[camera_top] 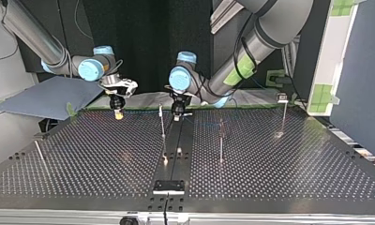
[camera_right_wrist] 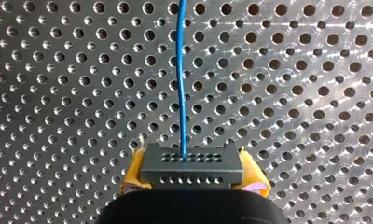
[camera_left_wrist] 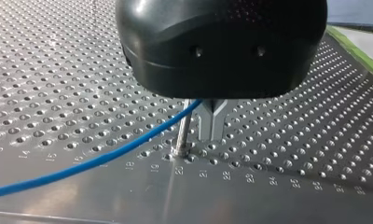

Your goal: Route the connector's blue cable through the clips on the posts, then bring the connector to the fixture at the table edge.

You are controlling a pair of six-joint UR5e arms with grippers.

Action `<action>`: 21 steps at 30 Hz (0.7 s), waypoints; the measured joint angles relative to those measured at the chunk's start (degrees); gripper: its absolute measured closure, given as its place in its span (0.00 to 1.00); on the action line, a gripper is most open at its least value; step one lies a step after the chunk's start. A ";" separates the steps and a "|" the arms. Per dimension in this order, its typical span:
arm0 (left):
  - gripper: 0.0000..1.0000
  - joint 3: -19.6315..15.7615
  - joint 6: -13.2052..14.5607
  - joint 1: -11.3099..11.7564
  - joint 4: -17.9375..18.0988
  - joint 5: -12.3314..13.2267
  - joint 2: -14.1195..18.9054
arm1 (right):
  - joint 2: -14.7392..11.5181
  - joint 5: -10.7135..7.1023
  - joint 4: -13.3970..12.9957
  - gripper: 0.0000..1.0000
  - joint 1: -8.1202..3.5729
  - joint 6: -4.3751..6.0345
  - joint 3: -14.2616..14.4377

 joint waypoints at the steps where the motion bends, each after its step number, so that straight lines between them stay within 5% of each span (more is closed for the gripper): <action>1: 0.86 0.00 0.03 -0.02 -0.01 -0.17 0.00 | 0.01 -0.01 0.01 1.00 0.00 0.00 -0.01; 3: 0.79 0.01 0.09 -0.10 -0.04 -0.50 0.00 | 0.03 -0.05 0.02 1.00 0.03 -0.01 -0.02; 4: 0.71 0.02 0.12 -0.14 -0.05 -0.58 0.00 | 0.04 -0.06 0.02 1.00 0.04 0.00 -0.02; 5: 0.52 0.02 0.15 -0.22 -0.05 -0.65 0.02 | 0.04 -0.09 0.03 1.00 0.07 -0.01 -0.03; 6: 0.52 0.02 0.21 -0.29 -0.08 -0.70 0.02 | 0.05 -0.11 0.02 1.00 0.09 -0.01 -0.03; 8: 0.27 0.02 0.50 -0.46 -0.31 -0.79 0.01 | 0.06 -0.14 0.02 1.00 0.14 -0.01 -0.03; 9: 0.27 0.02 0.74 -0.57 -0.63 -0.83 0.01 | 0.06 -0.17 0.02 1.00 0.17 0.00 -0.04; 10: 0.02 0.02 0.90 -0.64 -0.91 -0.86 0.01 | 0.06 -0.20 0.02 1.00 0.19 -0.01 -0.04; 21: 0.02 -0.03 0.74 -1.22 -4.00 -3.43 0.41 | 0.06 -0.41 0.03 1.00 0.31 -0.01 -0.03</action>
